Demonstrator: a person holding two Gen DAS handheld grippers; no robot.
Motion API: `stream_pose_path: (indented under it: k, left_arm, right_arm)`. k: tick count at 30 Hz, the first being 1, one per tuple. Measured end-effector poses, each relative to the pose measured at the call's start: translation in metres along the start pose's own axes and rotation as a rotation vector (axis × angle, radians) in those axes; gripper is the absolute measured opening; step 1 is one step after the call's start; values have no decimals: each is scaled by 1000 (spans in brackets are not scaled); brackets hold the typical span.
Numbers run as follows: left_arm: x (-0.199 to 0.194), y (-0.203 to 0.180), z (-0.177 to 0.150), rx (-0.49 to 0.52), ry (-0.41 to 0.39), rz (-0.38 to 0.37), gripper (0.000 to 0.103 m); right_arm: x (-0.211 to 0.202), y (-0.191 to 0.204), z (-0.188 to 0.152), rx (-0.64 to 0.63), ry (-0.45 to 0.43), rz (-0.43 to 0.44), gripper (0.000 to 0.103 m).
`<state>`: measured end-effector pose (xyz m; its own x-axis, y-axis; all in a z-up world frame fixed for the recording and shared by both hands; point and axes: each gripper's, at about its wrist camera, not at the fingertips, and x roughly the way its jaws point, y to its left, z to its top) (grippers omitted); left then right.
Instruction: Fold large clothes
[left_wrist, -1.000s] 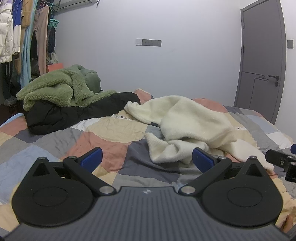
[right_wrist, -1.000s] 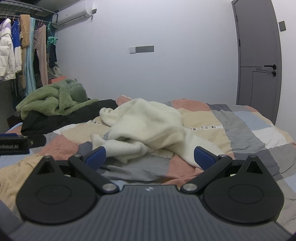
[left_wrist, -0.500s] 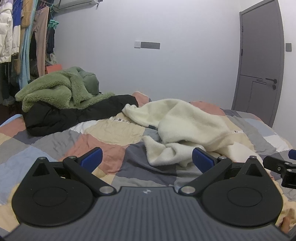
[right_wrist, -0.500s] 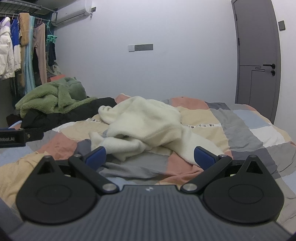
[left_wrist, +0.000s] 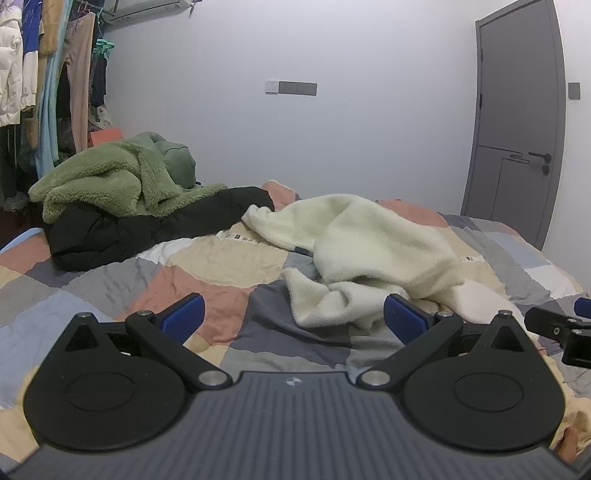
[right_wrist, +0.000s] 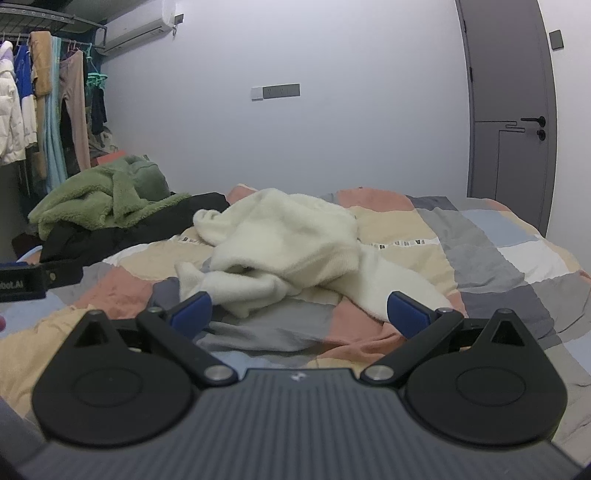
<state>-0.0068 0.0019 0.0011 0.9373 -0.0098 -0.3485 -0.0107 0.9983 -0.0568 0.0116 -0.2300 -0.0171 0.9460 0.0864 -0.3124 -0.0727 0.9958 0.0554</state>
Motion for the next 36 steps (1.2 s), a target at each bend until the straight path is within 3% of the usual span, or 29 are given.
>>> stream_pose_path:
  k: [36]
  left_arm:
    - [8,0,-3,-13,22,-16,103]
  right_arm:
    - [0,-4,-2,34,-7,22,103]
